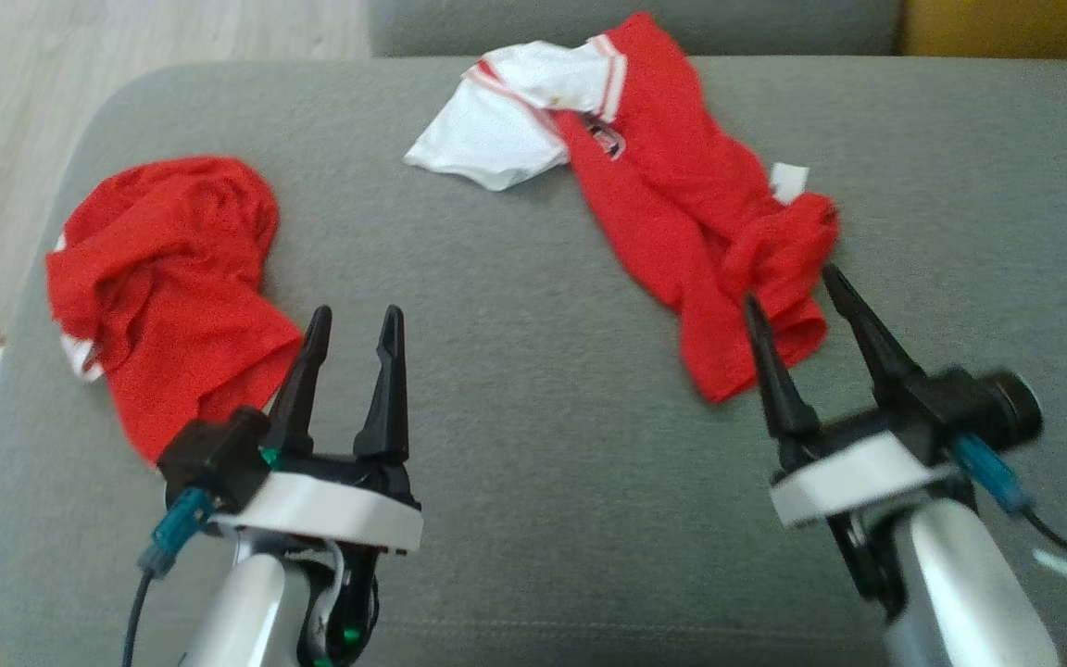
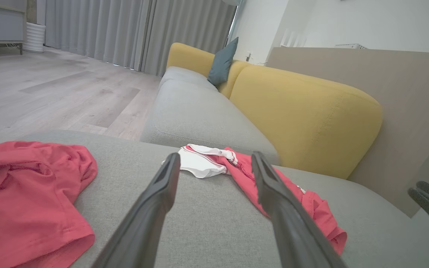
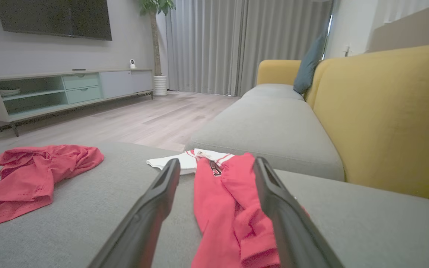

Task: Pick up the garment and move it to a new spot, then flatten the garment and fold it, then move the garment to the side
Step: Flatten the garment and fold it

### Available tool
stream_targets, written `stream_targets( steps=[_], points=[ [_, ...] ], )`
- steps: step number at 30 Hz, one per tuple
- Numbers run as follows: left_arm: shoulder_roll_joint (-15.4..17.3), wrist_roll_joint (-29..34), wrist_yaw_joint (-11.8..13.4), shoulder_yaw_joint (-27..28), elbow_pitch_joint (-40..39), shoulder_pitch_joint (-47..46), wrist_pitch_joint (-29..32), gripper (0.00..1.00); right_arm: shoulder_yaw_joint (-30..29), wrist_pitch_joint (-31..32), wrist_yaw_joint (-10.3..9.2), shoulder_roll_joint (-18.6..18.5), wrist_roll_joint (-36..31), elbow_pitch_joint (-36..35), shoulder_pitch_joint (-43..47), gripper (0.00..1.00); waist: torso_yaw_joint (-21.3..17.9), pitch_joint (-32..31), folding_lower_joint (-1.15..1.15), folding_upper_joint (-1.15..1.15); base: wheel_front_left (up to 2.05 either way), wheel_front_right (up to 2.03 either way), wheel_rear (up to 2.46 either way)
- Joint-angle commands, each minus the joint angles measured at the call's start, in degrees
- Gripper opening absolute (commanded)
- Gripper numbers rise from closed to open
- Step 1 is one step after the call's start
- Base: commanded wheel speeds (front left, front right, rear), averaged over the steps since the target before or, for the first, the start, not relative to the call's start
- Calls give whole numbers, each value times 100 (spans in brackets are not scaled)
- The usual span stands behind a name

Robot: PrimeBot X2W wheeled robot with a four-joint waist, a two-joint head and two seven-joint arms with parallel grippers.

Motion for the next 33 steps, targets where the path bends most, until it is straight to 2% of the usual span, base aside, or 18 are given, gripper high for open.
stream_targets(
  steps=[1,7,12,18,25,33],
  points=[
    [37,-24,-1,173,-186,-309,-34,100,194,54,-4,37,-88,-151,-451,100,246,200,0,0,0,0,0],
    [37,-161,-10,34,-251,-548,-34,100,580,459,-4,-42,-314,650,-1555,100,871,658,0,0,0,0,0],
    [37,-332,-12,-211,-305,-785,-34,100,763,704,-4,-565,-433,1674,-2695,100,1448,1038,0,0,0,0,0],
    [37,-612,76,-456,-348,-1007,-34,100,1454,947,-4,-1218,-361,3060,-3877,100,2024,1402,0,0,0,0,0],
    [37,-820,146,-660,-406,-1131,-34,100,2775,1006,-4,-1903,-321,4289,-4797,100,2443,1613,0,0,0,0,0],
    [37,-969,200,-732,-447,-1185,-34,100,3417,820,-4,-2062,-523,5111,-5445,100,2691,1787,0,0,0,0,0]
  ],
)
